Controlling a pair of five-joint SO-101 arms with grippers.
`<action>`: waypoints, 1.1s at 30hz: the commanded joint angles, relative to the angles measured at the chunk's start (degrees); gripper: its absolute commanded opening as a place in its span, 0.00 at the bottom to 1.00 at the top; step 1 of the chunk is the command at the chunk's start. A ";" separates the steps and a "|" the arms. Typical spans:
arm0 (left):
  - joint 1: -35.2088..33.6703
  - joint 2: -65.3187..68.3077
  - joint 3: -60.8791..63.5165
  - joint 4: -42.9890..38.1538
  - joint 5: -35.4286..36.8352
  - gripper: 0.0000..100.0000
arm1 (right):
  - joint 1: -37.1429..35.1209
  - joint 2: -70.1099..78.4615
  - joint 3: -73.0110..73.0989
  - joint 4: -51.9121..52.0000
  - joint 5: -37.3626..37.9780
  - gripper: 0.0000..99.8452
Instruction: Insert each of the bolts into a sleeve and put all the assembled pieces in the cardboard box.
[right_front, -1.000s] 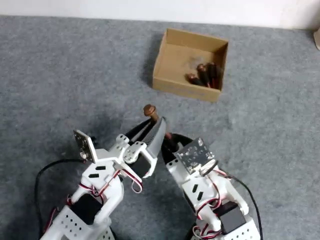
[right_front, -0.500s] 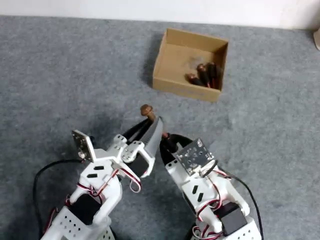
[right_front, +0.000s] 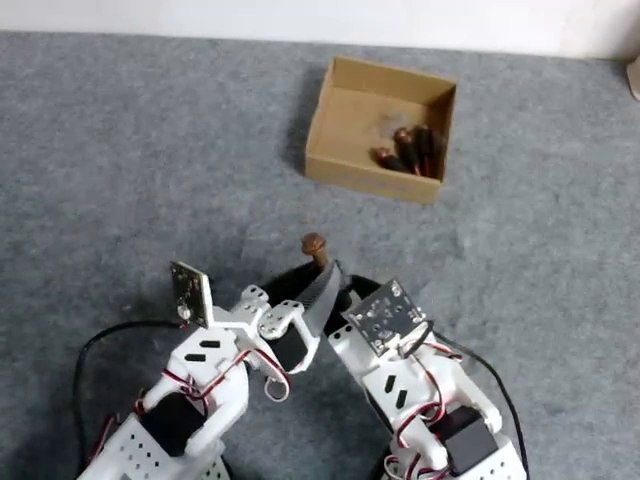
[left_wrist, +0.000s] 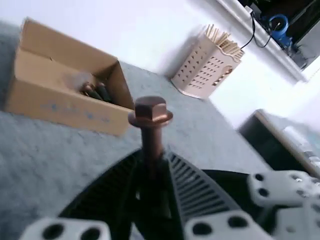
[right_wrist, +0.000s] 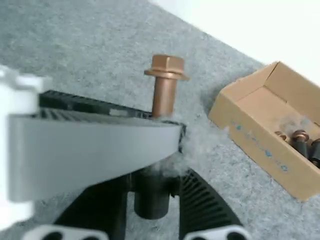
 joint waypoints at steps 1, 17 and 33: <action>1.19 0.57 1.10 1.58 -3.87 0.01 | -1.19 -0.48 -4.53 -0.48 0.70 0.00; -0.40 0.22 -4.88 13.80 -6.33 0.37 | 1.54 -0.48 -3.82 -0.48 0.70 0.00; -17.01 0.75 -10.59 14.15 -5.45 0.17 | 1.63 -0.48 0.22 -0.48 0.97 0.00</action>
